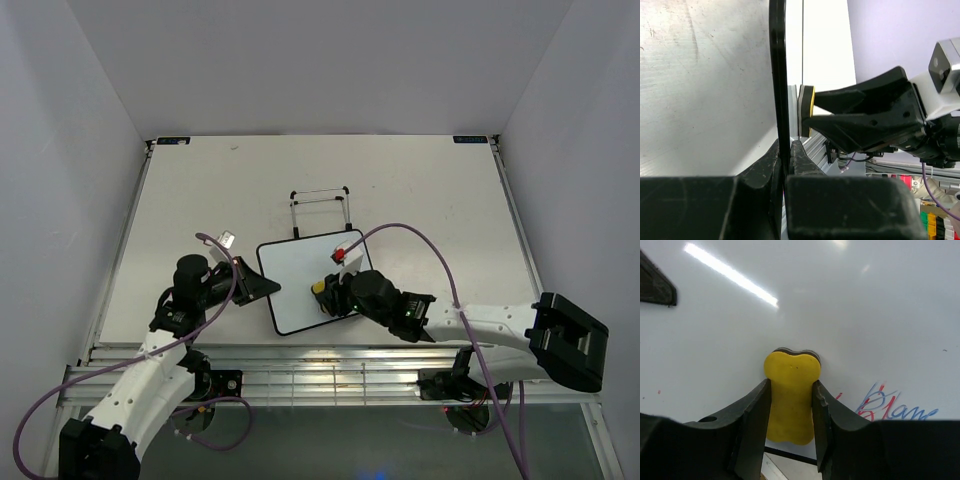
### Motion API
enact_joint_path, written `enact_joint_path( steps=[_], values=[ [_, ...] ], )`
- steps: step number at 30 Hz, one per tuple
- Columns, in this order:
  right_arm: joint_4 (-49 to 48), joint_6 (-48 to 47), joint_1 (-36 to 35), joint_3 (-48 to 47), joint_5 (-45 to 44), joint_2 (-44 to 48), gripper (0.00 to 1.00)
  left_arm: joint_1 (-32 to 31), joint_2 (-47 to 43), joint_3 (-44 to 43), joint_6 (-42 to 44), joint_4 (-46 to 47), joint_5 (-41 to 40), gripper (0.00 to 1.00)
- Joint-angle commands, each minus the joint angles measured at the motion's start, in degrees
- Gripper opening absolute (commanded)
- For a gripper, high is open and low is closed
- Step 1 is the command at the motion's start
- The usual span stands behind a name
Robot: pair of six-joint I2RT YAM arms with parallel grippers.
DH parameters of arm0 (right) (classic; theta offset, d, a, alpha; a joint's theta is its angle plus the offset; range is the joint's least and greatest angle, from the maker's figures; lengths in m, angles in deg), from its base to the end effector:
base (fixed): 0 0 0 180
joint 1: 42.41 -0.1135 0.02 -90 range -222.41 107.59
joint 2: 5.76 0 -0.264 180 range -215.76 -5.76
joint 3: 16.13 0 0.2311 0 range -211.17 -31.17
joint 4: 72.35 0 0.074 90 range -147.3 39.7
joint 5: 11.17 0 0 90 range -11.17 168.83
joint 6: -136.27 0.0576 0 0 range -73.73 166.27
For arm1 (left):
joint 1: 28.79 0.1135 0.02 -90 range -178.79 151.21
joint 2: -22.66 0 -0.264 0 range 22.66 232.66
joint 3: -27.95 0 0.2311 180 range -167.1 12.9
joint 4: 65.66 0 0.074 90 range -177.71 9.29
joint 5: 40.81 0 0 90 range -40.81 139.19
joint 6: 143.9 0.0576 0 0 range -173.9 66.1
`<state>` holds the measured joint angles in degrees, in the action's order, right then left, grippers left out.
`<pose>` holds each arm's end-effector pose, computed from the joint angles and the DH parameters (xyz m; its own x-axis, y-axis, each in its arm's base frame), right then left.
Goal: Erase the whiteboard
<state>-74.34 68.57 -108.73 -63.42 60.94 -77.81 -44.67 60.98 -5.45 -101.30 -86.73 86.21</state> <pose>0.1235 0.2377 0.2180 -0.4314 -0.0845 -0.8982 -0.6421 0.7281 0.2399 0.1357 -0.0747 0.2048 -0.8293 -0.3751 -0.4142 0.1900 0.5078 -0.8402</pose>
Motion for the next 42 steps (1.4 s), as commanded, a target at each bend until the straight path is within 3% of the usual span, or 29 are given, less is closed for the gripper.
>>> enact_joint_path(
  steps=[1,7,10,13,20,22,28,33,36,42],
  values=[
    [-1.75,-1.12,-2.23,3.51,7.34,-0.81,0.34,-0.56,0.95,-2.04,1.25,7.52,2.18,0.00],
    [-8.44,0.98,-3.72,3.33,10.86,-1.60,0.34,-0.56,3.24,-1.78,1.96,7.78,1.13,0.00],
    [-8.54,1.51,-3.55,4.47,5.52,-1.16,0.34,-0.56,4.47,-2.13,2.31,7.52,1.83,0.00],
    [-6.43,0.99,-0.48,7.63,2.95,1.20,0.34,-0.56,6.22,-3.01,3.97,6.90,3.41,0.00],
    [-0.29,1.78,17.79,14.32,7.15,3.68,0.35,-0.56,7.73,-3.54,6.53,4.18,4.38,0.00],
    [4.18,1.87,20.26,13.27,7.96,2.80,0.35,-0.56,7.90,-3.71,6.88,4.18,4.99,0.00],
    [5.61,1.08,24.39,13.44,9.19,4.11,0.35,-0.56,9.57,-4.41,8.55,3.47,6.49,0.00],
    [6.05,0.20,25.02,12.04,12.95,6.57,0.36,-0.56,9.40,-4.50,8.99,3.30,6.93,0.00],
    [2.65,1.86,24.84,10.81,22.08,6.14,0.36,-0.56,9.14,-4.50,9.08,3.30,7.11,0.00],
    [-4.40,5.99,19.05,7.13,27.03,4.56,0.35,-0.56,9.13,-4.68,9.43,3.38,7.11,0.00]
  ],
)
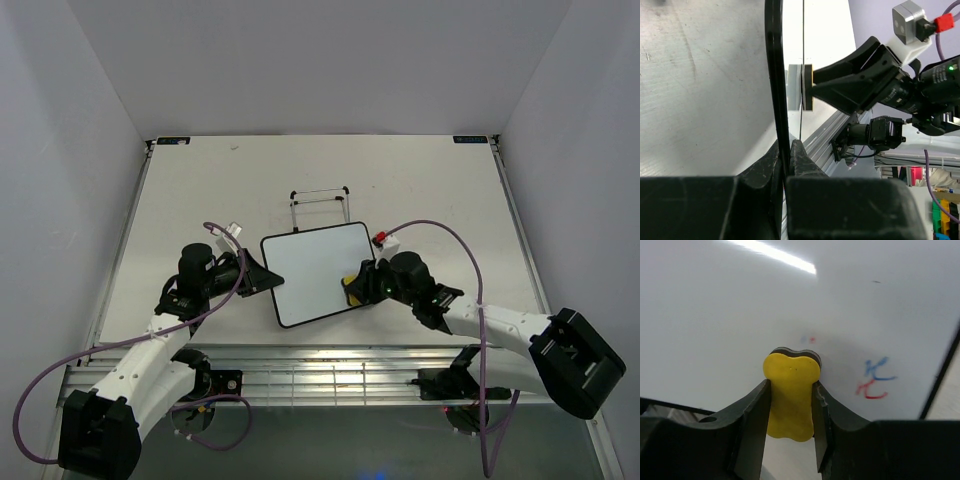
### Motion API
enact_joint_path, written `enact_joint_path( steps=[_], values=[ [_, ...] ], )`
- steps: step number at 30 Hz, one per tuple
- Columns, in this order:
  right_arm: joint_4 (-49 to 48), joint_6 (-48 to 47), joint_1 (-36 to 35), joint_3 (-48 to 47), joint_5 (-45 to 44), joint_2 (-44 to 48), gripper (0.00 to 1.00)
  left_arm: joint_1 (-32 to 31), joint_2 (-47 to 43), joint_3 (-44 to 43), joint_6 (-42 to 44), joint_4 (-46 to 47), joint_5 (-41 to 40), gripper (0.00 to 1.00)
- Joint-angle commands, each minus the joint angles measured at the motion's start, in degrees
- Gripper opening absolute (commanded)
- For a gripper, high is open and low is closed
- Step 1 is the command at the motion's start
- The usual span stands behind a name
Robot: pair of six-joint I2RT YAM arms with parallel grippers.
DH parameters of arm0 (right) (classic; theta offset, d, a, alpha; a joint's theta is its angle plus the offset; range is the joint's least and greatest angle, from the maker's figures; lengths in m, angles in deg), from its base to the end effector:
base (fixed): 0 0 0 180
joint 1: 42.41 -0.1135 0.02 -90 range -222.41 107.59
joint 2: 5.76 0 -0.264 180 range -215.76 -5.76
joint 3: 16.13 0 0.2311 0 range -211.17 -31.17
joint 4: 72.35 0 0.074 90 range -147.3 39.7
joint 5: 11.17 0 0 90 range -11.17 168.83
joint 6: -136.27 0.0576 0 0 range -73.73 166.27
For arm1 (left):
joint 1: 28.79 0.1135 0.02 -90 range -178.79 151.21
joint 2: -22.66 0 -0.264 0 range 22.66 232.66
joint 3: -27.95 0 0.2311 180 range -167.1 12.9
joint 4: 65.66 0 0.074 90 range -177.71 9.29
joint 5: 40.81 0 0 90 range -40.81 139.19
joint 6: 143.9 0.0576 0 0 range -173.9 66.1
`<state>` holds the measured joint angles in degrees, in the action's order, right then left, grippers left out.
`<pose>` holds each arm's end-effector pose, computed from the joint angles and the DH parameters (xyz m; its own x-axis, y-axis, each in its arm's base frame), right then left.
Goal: Erase the whiteboard
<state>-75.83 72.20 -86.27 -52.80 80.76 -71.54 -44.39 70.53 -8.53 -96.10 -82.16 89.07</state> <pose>0.1661 0.1623 0.1849 -0.5929 0.0364 -0.8045 -0.5061 0.7602 0.4073 0.1576 -0.0823 0.2084 -0.8390 -0.3009 -0.4533 0.2546 0.5191 -0.8159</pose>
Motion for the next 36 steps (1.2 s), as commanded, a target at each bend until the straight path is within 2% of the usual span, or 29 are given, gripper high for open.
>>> enact_joint_path(
  steps=[1,4,9,12,19,22,31,36],
  values=[
    [-3.88,2.37,-5.43,-4.55,7.29,-2.33,0.35,-0.84,-0.33,-1.68,4.23,-1.18,4.24,0.00],
    [-3.19,1.50,-8.78,-9.47,6.77,-5.14,0.36,-0.84,0.11,-1.69,4.23,-1.01,4.51,0.00],
    [2.17,0.79,-8.00,-12.91,0.00,-8.05,0.36,-0.93,-0.85,-1.42,3.61,0.04,5.91,0.00],
    [4.98,1.22,-3.62,-11.08,-0.35,-8.31,0.36,-0.93,-1.21,-1.42,3.79,0.05,6.44,0.00],
    [5.69,0.61,9.11,0.26,0.52,-5.68,0.36,-0.93,-1.73,-1.25,3.79,0.05,6.35,0.00],
    [5.78,-1.05,11.94,3.43,1.23,-4.54,0.36,-0.93,-1.82,-1.16,3.70,0.05,5.91,0.00],
    [5.96,-1.59,12.13,3.78,6.40,0.20,0.36,-0.93,-2.00,-0.98,2.56,0.57,4.77,0.00],
    [2.71,-0.71,12.04,5.54,10.45,2.58,0.36,-0.93,-1.82,-0.54,1.94,1.01,4.59,0.00]
  ],
)
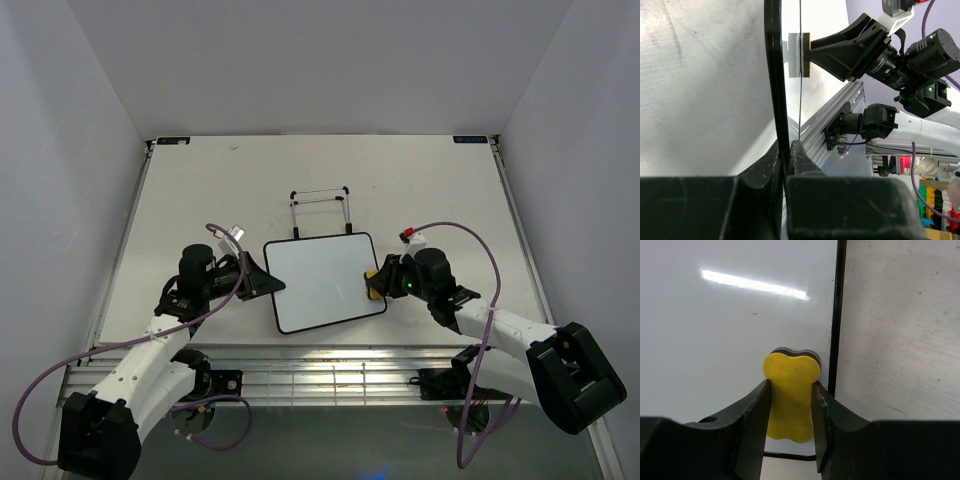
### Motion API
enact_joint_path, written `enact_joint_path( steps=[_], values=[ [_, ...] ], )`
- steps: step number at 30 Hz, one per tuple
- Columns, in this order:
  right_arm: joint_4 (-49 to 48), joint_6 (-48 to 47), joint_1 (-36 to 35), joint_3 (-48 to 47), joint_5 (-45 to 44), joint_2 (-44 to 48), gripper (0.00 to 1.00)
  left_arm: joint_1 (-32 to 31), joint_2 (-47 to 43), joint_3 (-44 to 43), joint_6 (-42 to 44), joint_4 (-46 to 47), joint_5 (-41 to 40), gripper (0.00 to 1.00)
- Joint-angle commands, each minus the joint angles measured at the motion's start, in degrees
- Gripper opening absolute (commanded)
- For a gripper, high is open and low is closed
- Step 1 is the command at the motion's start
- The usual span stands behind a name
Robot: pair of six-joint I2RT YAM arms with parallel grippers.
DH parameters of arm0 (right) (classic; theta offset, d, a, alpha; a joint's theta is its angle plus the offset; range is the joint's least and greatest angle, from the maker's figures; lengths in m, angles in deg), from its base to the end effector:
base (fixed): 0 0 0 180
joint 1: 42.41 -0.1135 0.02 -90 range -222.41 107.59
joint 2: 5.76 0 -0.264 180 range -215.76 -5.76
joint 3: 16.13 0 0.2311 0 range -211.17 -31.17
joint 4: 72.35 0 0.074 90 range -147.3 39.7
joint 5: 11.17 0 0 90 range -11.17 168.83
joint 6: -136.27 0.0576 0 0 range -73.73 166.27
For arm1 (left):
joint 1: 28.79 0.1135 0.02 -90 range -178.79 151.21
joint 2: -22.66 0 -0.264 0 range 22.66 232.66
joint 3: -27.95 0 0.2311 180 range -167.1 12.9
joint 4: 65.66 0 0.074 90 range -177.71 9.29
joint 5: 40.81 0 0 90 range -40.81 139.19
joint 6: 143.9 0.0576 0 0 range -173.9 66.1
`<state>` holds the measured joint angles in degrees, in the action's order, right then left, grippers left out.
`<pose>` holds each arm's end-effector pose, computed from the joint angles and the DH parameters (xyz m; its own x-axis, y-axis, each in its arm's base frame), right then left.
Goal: Erase the whiteboard
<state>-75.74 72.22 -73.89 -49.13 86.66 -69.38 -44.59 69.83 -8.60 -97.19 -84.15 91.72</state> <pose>0.1819 0.1206 0.1723 -0.6225 0.1272 -0.7722 -0.3873 0.8074 0.4451 0.1524 -0.0836 0.2079 -0.8680 -0.2795 -0.4105 0.2387 0.4899 -0.8385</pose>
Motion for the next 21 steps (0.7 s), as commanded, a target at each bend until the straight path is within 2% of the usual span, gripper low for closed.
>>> enact_joint_path(
  steps=[1,5,6,10,12,17,21],
  values=[
    [2.01,-0.21,-0.77,2.31,5.34,1.12,0.36,-0.73,-1.04,-0.13,2.77,3.00,1.95,0.00],
    [-5.54,3.39,-5.42,4.42,6.57,3.23,0.36,-0.73,-0.77,0.40,1.80,5.72,1.86,0.00],
    [-11.47,6.10,-9.78,4.33,5.88,3.32,0.36,-0.73,-0.42,0.58,1.28,6.42,1.60,0.00],
    [-13.55,5.52,-18.41,0.30,1.84,1.31,0.36,-0.82,0.02,1.02,-0.21,8.27,2.04,0.00],
    [-12.42,4.90,-20.01,-3.38,0.61,-1.15,0.35,-0.91,0.19,1.02,-1.01,9.06,2.21,0.00],
    [-6.46,5.77,-18.01,-3.05,-7.03,-0.91,0.36,-1.00,-0.42,0.84,-1.27,8.98,2.65,0.00],
    [-0.57,7.70,-10.37,0.72,-9.23,2.17,0.38,-1.08,-0.86,1.37,-1.80,9.24,3.18,0.00]
  ],
)
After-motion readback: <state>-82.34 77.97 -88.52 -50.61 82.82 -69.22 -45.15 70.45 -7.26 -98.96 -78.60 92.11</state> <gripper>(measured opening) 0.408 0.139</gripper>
